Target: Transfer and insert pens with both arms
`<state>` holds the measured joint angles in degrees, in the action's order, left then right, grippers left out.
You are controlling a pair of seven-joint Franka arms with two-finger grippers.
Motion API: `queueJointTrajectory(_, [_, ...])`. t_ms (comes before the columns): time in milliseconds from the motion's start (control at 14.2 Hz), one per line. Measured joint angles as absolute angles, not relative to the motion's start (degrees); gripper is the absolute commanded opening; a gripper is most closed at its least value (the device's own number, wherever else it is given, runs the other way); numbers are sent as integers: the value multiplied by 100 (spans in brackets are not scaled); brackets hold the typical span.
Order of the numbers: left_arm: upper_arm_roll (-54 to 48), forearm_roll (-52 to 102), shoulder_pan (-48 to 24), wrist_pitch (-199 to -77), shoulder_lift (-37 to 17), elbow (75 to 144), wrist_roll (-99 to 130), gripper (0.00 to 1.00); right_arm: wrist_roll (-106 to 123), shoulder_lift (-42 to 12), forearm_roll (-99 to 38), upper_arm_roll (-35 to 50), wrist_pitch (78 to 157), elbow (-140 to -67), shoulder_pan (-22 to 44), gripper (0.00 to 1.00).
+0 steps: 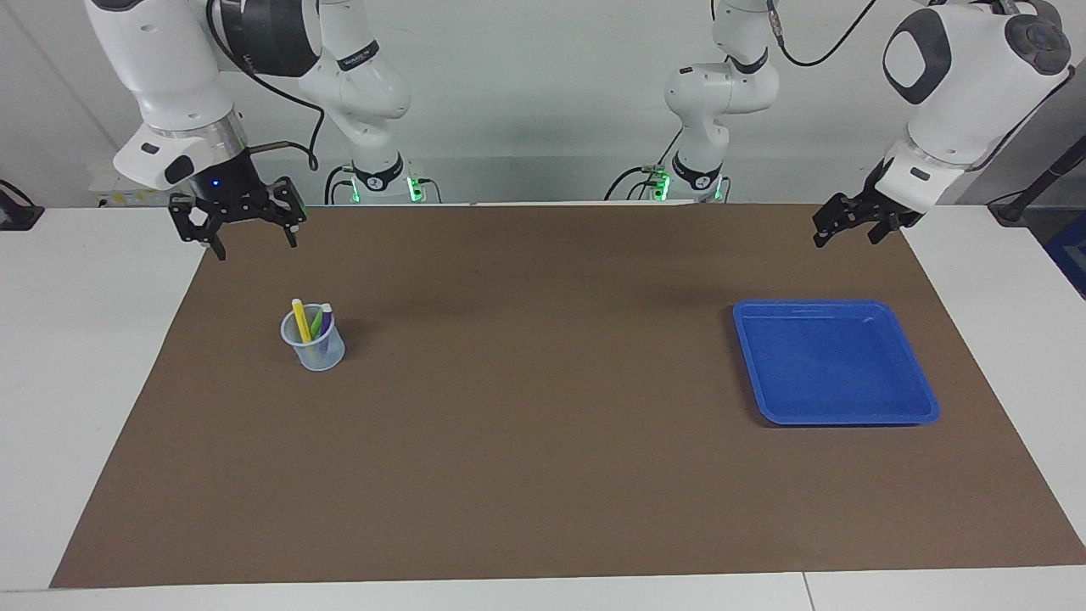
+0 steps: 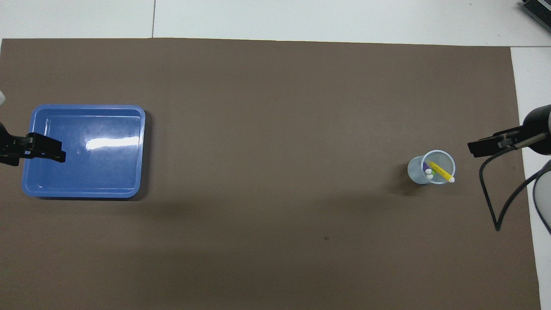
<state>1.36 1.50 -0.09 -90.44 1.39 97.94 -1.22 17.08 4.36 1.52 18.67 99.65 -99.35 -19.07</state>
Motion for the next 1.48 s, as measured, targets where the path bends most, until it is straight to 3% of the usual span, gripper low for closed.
queueJointTrajectory(141, [92,150,14,-9044,166,9789,-108,100,1616,406,152,1716,9964,-9870,-1681,100])
queueJointTrajectory(493, [-321,150,26,-9044,234,9789,204,100,1407,320,-67,352,9960,-9623,-551,100])
queueJointTrajectory(915, [-339,150,62,-9055,234,9789,234,100,942,202,-179,-27,9959,-9522,97,100])
queueJointTrajectory(1479, [-341,150,87,-9059,234,9789,238,100,868,129,-117,-248,9958,-9360,152,100])
